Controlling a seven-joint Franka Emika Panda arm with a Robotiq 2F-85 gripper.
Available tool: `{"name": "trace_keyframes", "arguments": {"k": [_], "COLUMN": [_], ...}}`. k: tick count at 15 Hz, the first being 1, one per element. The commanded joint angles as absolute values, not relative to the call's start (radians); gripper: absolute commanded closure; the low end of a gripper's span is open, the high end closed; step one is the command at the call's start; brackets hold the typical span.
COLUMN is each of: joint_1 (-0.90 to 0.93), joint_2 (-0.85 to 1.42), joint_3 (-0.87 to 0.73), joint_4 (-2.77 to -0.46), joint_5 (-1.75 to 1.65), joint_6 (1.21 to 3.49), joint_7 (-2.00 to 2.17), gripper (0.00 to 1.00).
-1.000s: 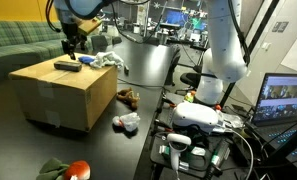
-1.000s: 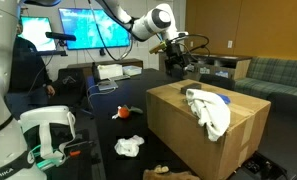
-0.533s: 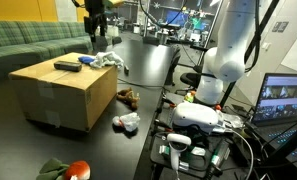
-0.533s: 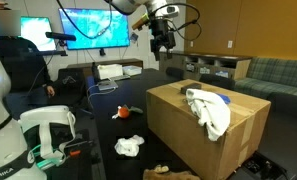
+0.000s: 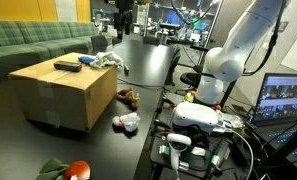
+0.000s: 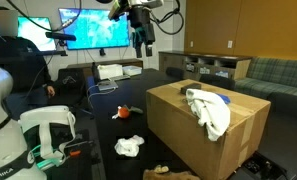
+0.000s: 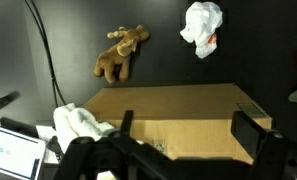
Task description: Switch all the objects on the box and on the table
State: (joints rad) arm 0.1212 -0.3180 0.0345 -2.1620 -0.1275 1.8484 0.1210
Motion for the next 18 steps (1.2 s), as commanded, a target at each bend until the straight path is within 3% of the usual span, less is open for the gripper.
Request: {"name": "trace_keyframes", "arguments": {"k": [1,9,18], "joint_1": [0.097,0.081,0.041], "joint_2": [-0.465,-0.637,-0.653], "joint_3": [0.035,0.022,0.024], "joint_4": [-2.318,-2.56,-2.608], "joint_5": [-0.089,-0.097,-0.103], "joint_6": [1.904,2.034,2.033], "joint_7": [0.073,0.044,0.048], "gripper": [0.0,0.0,0.0]}}
